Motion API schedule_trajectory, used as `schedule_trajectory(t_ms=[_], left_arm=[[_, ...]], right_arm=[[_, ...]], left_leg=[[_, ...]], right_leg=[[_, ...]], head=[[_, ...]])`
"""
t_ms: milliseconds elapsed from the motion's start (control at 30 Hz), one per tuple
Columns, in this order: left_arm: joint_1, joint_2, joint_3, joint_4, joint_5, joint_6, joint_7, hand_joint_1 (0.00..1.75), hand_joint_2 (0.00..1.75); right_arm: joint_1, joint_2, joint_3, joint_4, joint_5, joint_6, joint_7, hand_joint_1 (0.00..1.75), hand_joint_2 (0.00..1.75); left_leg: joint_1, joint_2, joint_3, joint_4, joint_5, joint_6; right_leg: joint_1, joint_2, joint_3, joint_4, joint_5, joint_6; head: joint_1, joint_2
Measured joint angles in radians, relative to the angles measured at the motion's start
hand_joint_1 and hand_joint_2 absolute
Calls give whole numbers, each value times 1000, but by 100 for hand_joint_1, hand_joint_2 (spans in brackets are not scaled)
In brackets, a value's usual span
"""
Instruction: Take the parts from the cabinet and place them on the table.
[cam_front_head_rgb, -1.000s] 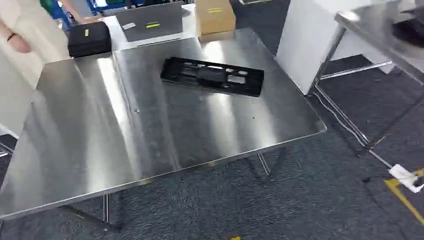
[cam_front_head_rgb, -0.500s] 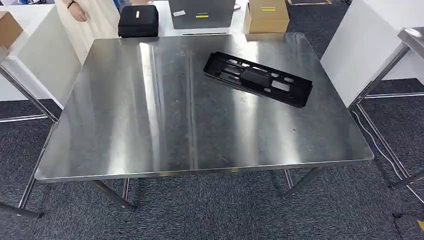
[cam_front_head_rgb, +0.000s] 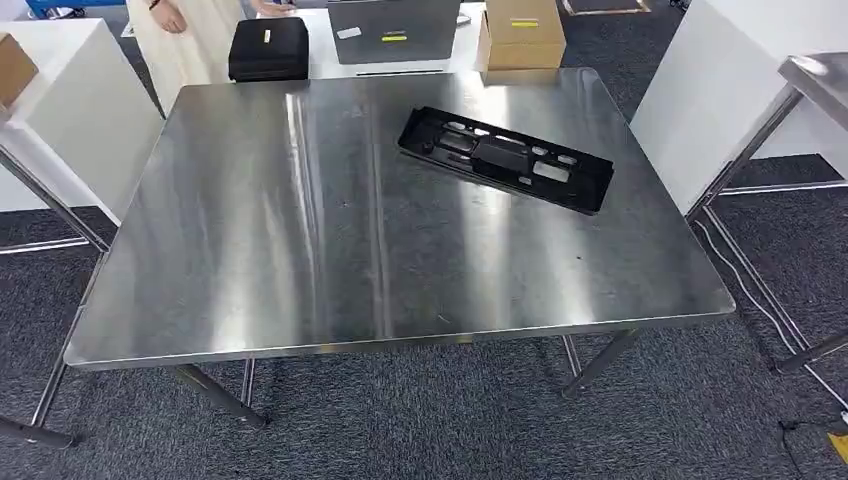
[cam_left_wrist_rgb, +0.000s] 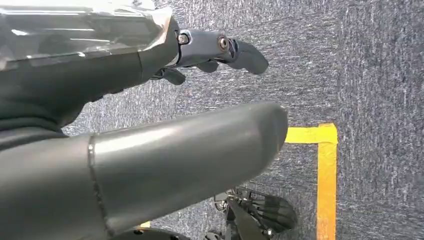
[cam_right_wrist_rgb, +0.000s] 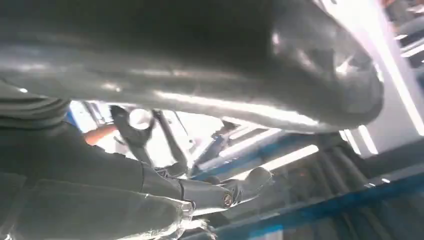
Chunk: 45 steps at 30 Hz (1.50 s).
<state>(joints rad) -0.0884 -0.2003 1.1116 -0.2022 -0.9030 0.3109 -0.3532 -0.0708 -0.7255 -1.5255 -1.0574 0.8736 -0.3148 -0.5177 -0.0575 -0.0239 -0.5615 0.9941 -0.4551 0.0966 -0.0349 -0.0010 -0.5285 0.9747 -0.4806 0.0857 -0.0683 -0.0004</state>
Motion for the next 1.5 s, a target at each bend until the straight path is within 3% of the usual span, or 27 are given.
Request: schedule_trajectory(t_ms=[167, 300, 433, 567, 667, 900, 1067, 1233, 1333, 1500], left_arm=[[-2, -10, 0, 0, -11, 43, 13, 0, 0], [-6, -19, 0, 0, -18, 56, 25, 0, 0], [-8, -20, -1, 0, -26, 62, 32, 0, 0], [-8, -21, -1, 0, -33, 60, 36, 0, 0], [-9, -20, -1, 0, -35, 59, 36, 0, 0], [-9, -19, -2, 0, -42, 56, 36, 0, 0], [-9, -18, -10, 0, -73, 44, 38, 0, 0], [-9, -8, -21, 0, -91, 11, 32, 0, 0], [-8, -3, -22, 0, -96, 10, 32, 0, 0], [-7, -4, -32, 1, -119, 24, 45, 0, 0]], right_arm=[[20, 53, -9, 76, 5, -116, 53, 0, 0], [35, 134, -9, 169, -14, -248, 74, 0, 0], [44, 193, -9, 241, -11, -295, 109, 0, 0], [45, 297, -9, 304, 11, -353, 112, 0, 0], [45, 364, -9, 337, 18, -361, 112, 0, 0], [45, 417, -9, 360, 31, -365, 138, 0, 0], [44, 515, -9, 407, 149, -375, 209, 0, 0], [31, 621, -8, 494, 234, -375, 220, 0, 0], [19, 656, -8, 575, 265, -374, 219, 0, 0], [3, 715, 44, 710, 437, -231, 279, 0, 0]], left_leg=[[0, 1, 0, 0, 0, 0], [0, 3, 0, 0, -1, 0], [1, 3, 1, 0, -1, 0], [2, 4, 1, 0, -1, -1], [2, 4, 1, 0, 0, -1], [2, 4, 1, 0, 0, -1], [3, 4, 1, 0, 0, -1], [4, 4, 1, -1, 0, -2], [4, 4, 1, -1, 0, -2], [5, 4, 1, -1, 1, -3]], right_leg=[[0, 0, 0, 0, 0, 0], [1, 1, 0, 0, 0, 0], [1, 2, 0, 0, 0, 0], [3, 2, 0, 0, 0, 0], [2, 2, 0, 0, 0, 0], [2, 2, 1, 0, 0, 0], [3, 2, 1, 0, 0, 0], [3, 2, 1, 1, 0, -1], [3, 2, 1, 1, 0, -1], [4, 2, 2, 1, 0, -1]], head=[[1, 0], [5, 0], [6, 0], [7, 0], [7, 0], [6, 0], [7, 0], [8, 0], [9, 0], [10, 0]])
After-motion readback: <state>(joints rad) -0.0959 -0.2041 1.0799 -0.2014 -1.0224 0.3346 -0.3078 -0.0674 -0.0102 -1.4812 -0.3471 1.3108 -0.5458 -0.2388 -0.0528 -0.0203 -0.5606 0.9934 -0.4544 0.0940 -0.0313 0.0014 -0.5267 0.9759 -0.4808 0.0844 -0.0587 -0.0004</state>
